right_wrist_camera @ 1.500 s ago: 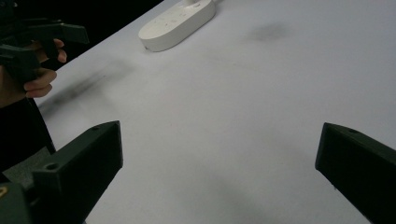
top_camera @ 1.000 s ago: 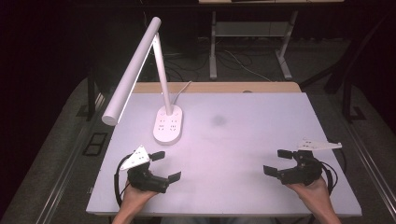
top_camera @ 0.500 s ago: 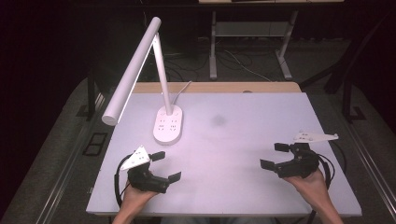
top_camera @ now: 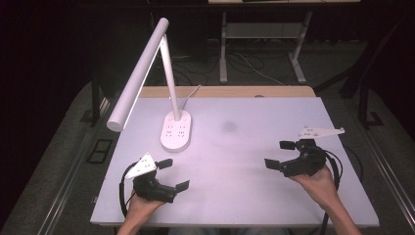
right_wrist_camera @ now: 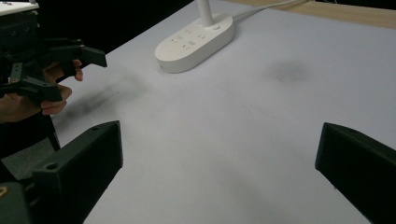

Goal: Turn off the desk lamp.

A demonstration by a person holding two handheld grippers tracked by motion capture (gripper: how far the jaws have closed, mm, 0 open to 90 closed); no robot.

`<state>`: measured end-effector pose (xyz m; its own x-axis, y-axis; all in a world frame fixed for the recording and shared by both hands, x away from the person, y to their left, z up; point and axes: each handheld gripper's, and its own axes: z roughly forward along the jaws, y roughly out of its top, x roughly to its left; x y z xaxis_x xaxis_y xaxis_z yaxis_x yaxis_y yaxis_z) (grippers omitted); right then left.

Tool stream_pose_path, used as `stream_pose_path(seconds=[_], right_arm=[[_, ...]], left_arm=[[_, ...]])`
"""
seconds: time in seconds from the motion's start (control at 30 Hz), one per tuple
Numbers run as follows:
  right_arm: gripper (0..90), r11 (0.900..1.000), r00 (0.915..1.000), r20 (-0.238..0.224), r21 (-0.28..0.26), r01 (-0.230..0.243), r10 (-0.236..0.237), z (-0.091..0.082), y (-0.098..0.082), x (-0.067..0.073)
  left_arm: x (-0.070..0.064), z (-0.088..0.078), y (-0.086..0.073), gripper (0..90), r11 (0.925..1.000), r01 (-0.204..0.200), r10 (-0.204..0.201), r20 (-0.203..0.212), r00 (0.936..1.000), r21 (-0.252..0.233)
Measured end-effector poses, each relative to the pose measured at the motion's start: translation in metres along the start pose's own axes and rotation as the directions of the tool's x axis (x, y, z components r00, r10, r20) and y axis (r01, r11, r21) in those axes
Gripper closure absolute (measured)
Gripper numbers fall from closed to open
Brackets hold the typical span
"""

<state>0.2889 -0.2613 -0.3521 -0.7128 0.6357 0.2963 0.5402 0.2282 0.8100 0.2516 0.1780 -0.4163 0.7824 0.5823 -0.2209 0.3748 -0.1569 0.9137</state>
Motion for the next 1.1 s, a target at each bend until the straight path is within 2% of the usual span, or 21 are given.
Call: stream_pose_path(seconds=[0.1, 0.4, 0.83, 1.1], right_arm=[[0.7, 1.0, 0.9998, -0.017, 0.0, 0.014, -0.014, 0.006, 0.011, 0.003], [0.7, 0.999, 0.9987, -0.03, 0.012, 0.043, -0.043, 0.022, 0.027, 0.007], [0.7, 0.998, 0.9961, -0.064, 0.022, 0.063, -0.061, 0.05, 0.05, 0.012], [0.7, 0.997, 0.9948, -0.085, 0.038, 0.06, -0.057, 0.069, 0.061, 0.012]], left_arm=[[0.0, 0.0, 0.0, 0.0, 1.0, 0.002, -0.002, -0.003, 1.0, -0.004], [0.002, -0.001, 0.0, 0.0, 1.0, 0.003, -0.003, -0.002, 1.0, -0.007], [0.002, -0.002, 0.0, 0.0, 1.0, 0.006, -0.006, -0.002, 1.0, -0.006], [0.002, -0.002, 0.0, 0.0, 0.9999, 0.009, -0.009, -0.001, 1.0, -0.007]])
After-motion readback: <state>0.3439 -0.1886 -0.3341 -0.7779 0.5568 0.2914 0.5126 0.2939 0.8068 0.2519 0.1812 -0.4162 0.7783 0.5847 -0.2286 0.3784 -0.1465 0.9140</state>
